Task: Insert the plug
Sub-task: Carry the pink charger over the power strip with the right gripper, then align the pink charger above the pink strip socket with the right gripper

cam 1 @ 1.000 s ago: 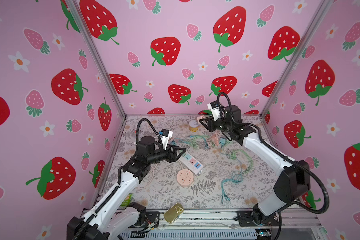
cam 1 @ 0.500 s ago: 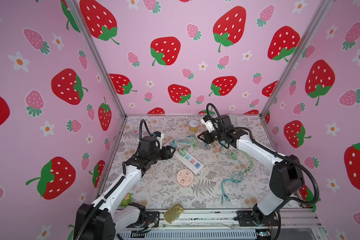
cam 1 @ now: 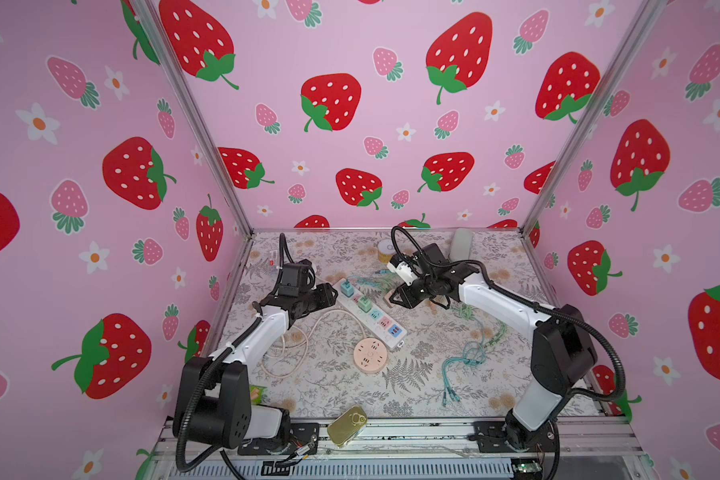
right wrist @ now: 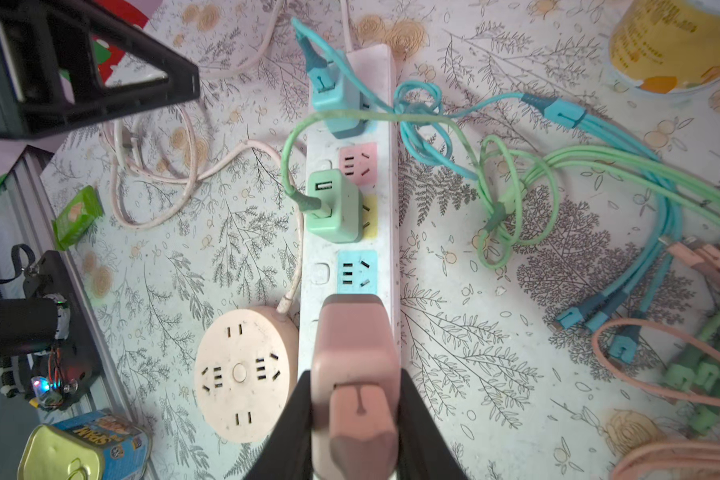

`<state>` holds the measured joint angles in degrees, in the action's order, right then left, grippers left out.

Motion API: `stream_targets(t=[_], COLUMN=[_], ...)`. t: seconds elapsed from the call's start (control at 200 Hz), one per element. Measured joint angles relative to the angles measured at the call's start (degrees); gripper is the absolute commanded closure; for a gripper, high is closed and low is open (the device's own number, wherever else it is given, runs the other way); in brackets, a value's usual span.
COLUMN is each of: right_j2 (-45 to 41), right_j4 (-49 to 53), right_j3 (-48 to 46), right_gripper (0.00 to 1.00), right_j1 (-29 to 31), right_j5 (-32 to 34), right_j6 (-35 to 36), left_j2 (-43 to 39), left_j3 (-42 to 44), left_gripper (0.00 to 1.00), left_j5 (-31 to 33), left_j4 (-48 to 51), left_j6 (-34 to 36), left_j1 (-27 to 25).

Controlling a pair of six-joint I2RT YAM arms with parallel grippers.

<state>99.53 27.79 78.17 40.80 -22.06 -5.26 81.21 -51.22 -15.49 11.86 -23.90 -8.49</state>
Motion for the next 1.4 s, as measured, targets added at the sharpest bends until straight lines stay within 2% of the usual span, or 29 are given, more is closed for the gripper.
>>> stream_targets(t=[0.25, 0.43, 0.74, 1.1, 1.401], right_j2=[2.14, 3.52, 3.85, 4.7, 6.05], right_j4=[3.63, 5.03, 6.08, 6.16, 6.21], right_j3=[2.14, 2.36, 2.36, 2.36, 2.84], right_gripper=[0.91, 0.91, 0.92, 0.91, 0.91], right_j1=[1.57, 3.65, 5.27, 6.58, 7.3], right_j5=[2.45, 3.96, 5.29, 6.88, 7.72], right_j6=[2.14, 2.58, 2.54, 2.38, 2.1], left_j2=[6.82, 12.35, 18.64, 24.17, 26.49], left_j3=[-4.79, -7.91, -10.36, -15.02, -15.61], left_gripper=[0.5, 0.56, 0.58, 0.61, 0.64], left_j5=[-0.22, -3.21, -5.95, -6.08, -6.01], left_j4=[0.2, 0.31, 0.81, 1.16, 1.73], left_j6=[2.16, 2.86, 2.97, 2.93, 2.93], left_j1=[1.97, 3.52, 4.28, 4.55, 4.61])
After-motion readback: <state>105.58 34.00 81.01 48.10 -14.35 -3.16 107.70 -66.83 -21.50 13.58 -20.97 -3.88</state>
